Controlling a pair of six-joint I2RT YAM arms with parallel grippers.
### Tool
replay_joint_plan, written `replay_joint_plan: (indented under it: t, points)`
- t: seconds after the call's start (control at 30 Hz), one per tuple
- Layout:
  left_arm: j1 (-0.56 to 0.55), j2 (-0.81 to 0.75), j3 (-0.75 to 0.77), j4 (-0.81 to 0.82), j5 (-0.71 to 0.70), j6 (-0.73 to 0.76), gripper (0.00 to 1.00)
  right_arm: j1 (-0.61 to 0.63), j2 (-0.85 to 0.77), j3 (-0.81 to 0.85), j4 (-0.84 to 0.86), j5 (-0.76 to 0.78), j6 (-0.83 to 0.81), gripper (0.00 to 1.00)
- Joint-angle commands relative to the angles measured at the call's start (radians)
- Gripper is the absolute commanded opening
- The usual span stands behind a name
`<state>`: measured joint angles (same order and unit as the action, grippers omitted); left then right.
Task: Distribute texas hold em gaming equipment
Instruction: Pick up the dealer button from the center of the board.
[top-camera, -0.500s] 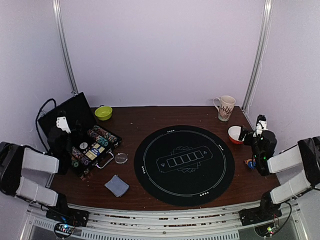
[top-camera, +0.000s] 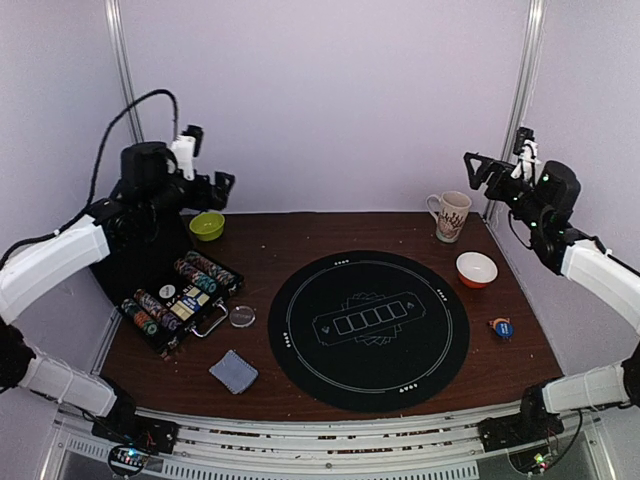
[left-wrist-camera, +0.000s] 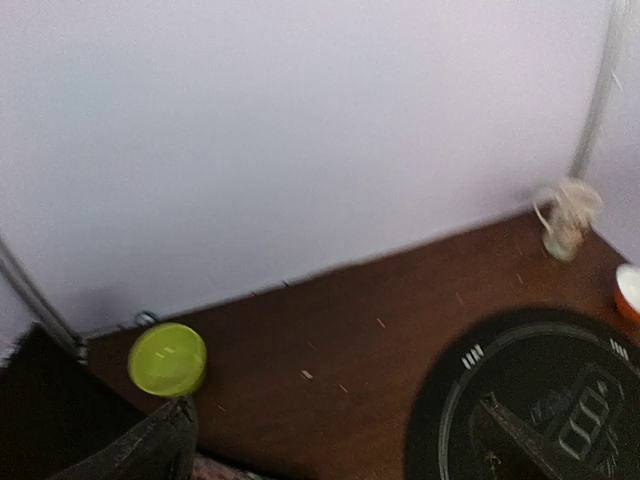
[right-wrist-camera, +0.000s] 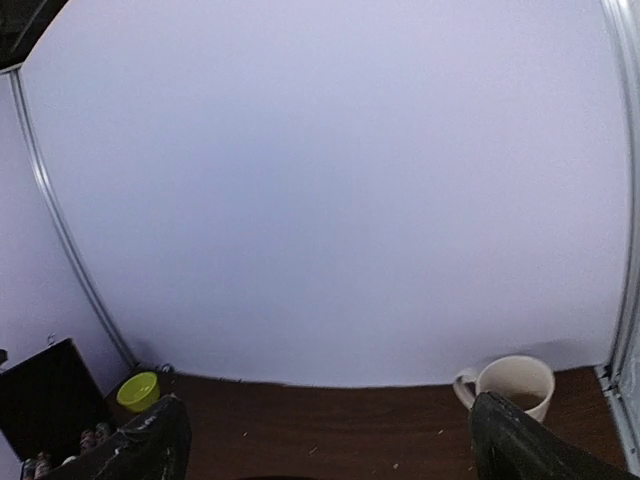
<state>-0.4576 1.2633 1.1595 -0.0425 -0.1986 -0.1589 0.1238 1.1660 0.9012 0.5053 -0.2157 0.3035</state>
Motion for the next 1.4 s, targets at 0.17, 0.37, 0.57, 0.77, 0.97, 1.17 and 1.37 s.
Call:
replay_joint_plan:
  t: [0.17,0.37,0.57,0.77,0.97,1.17,1.37]
  points:
    - [-0.152,0.305,0.078,-0.675,0.129,-0.025,0.98,0.309,0.115,0.162,-0.397,0.035,-0.09,1.0]
    - [-0.148,0.522,0.097,-0.71,0.139,-0.026,0.98,0.391,0.206,0.209,-0.43,0.086,-0.111,1.0]
    - [-0.09,0.627,0.108,-0.679,0.132,-0.072,0.98,0.427,0.247,0.256,-0.473,0.099,-0.147,1.0]
    - [-0.091,0.629,0.069,-0.641,0.217,-0.062,0.86,0.435,0.237,0.248,-0.454,0.123,-0.167,1.0]
    - [-0.089,0.634,0.053,-0.634,0.236,-0.042,0.8,0.436,0.215,0.229,-0.419,0.133,-0.162,1.0]
    - [-0.101,0.659,0.065,-0.669,0.29,-0.035,0.7,0.436,0.202,0.223,-0.418,0.141,-0.166,1.0]
    - [-0.117,0.626,0.046,-0.726,0.226,-0.026,0.73,0.436,0.196,0.211,-0.401,0.142,-0.163,1.0]
